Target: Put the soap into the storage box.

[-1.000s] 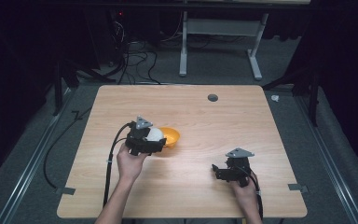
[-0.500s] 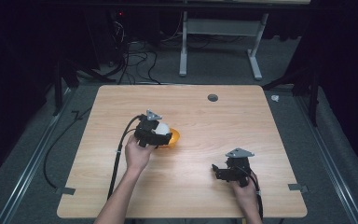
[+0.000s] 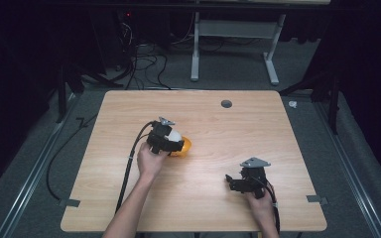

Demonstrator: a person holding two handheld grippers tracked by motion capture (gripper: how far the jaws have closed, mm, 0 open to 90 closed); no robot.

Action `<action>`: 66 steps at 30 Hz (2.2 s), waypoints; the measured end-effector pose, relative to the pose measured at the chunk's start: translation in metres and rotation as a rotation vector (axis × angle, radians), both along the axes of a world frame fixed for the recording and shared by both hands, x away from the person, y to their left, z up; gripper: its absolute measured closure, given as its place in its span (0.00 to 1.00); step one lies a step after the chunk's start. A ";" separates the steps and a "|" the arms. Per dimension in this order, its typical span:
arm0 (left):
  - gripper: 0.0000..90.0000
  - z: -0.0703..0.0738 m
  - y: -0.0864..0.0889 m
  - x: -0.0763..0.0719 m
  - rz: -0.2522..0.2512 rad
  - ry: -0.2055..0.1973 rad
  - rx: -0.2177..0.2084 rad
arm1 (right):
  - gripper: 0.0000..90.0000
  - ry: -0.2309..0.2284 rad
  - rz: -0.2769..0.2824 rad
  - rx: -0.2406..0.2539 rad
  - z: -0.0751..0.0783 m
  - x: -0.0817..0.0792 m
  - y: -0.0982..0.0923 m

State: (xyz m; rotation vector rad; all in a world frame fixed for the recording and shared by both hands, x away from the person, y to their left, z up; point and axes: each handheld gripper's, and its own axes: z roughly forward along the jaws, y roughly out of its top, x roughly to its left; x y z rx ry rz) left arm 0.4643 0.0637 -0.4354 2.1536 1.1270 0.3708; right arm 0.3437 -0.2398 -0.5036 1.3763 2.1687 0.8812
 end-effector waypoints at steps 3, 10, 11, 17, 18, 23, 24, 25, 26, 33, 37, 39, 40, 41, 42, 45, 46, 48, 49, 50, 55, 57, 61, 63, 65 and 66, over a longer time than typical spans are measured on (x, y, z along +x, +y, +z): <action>0.27 -0.003 -0.001 0.002 0.005 0.002 0.012 | 0.17 0.000 0.000 0.000 0.000 0.000 0.000; 0.27 -0.007 -0.002 0.002 0.012 0.009 0.026 | 0.17 0.000 0.000 0.000 0.000 0.000 0.000; 0.27 -0.008 -0.002 0.003 0.014 0.011 0.028 | 0.17 0.000 0.000 0.000 0.000 0.000 0.000; 0.27 -0.012 -0.002 0.003 0.017 0.017 0.038 | 0.17 0.000 0.000 0.000 0.000 0.000 0.000; 0.27 -0.012 -0.003 0.003 0.015 0.016 0.041 | 0.17 0.000 0.000 0.000 0.000 0.000 0.000; 0.27 -0.015 -0.003 0.005 0.019 0.021 0.050 | 0.17 0.000 0.001 0.000 0.000 0.000 0.000; 0.27 -0.015 -0.004 0.005 0.023 0.022 0.048 | 0.17 0.000 0.000 0.000 0.000 0.000 0.000; 0.27 -0.016 -0.004 0.005 0.023 0.022 0.051 | 0.17 0.000 0.001 0.000 0.000 0.000 0.000; 0.27 -0.016 -0.004 0.005 0.023 0.023 0.053 | 0.17 0.000 0.001 0.000 0.000 0.000 0.000; 0.27 -0.016 -0.004 0.004 0.023 0.015 0.051 | 0.17 0.000 0.001 0.000 0.000 0.000 0.000; 0.26 -0.011 -0.002 0.002 0.030 -0.003 0.023 | 0.17 0.000 0.001 0.000 0.000 0.000 0.000; 0.26 -0.007 -0.001 0.001 0.031 -0.015 0.012 | 0.17 0.000 0.001 0.000 0.000 0.000 0.000; 0.26 -0.005 0.000 0.000 0.029 -0.020 0.009 | 0.17 0.000 0.001 0.000 0.000 0.000 0.000; 0.26 -0.004 0.000 -0.001 0.031 -0.024 0.005 | 0.17 0.000 0.001 0.000 0.000 0.000 0.000; 0.26 -0.002 0.002 -0.001 0.032 -0.029 0.004 | 0.17 0.000 0.001 0.000 0.000 0.000 0.000; 0.26 0.002 0.005 -0.003 0.040 -0.038 -0.005 | 0.17 0.000 0.001 0.000 0.000 0.000 0.000; 0.26 0.004 0.007 -0.003 0.040 -0.043 -0.009 | 0.17 0.000 0.001 0.000 0.000 0.000 0.000; 0.26 0.007 0.008 -0.005 0.042 -0.051 -0.019 | 0.17 0.000 0.001 0.000 0.000 0.000 0.000; 0.25 0.008 0.008 -0.006 0.042 -0.055 -0.026 | 0.17 0.000 0.001 0.000 0.000 0.000 0.000; 0.26 0.010 0.009 -0.007 0.038 -0.059 -0.028 | 0.17 0.000 0.001 0.000 0.000 0.000 0.000; 0.26 0.016 0.013 -0.010 0.038 -0.068 -0.042 | 0.17 0.000 0.001 0.000 0.000 0.000 0.000; 0.25 0.018 0.014 -0.012 0.037 -0.070 -0.047 | 0.17 0.000 0.001 0.000 0.000 0.000 0.000; 0.25 0.022 0.016 -0.016 0.028 -0.079 -0.048 | 0.17 0.000 0.002 0.000 0.000 0.000 0.000; 0.25 0.023 0.017 -0.017 0.023 -0.081 -0.042 | 0.17 0.000 0.001 0.000 0.000 0.000 0.000; 0.25 0.025 0.019 -0.018 0.024 -0.083 -0.044 | 0.17 0.000 0.002 0.000 0.000 0.000 0.000; 0.25 0.026 0.021 -0.019 0.025 -0.085 -0.049 | 0.17 0.000 0.002 0.000 0.000 0.000 0.000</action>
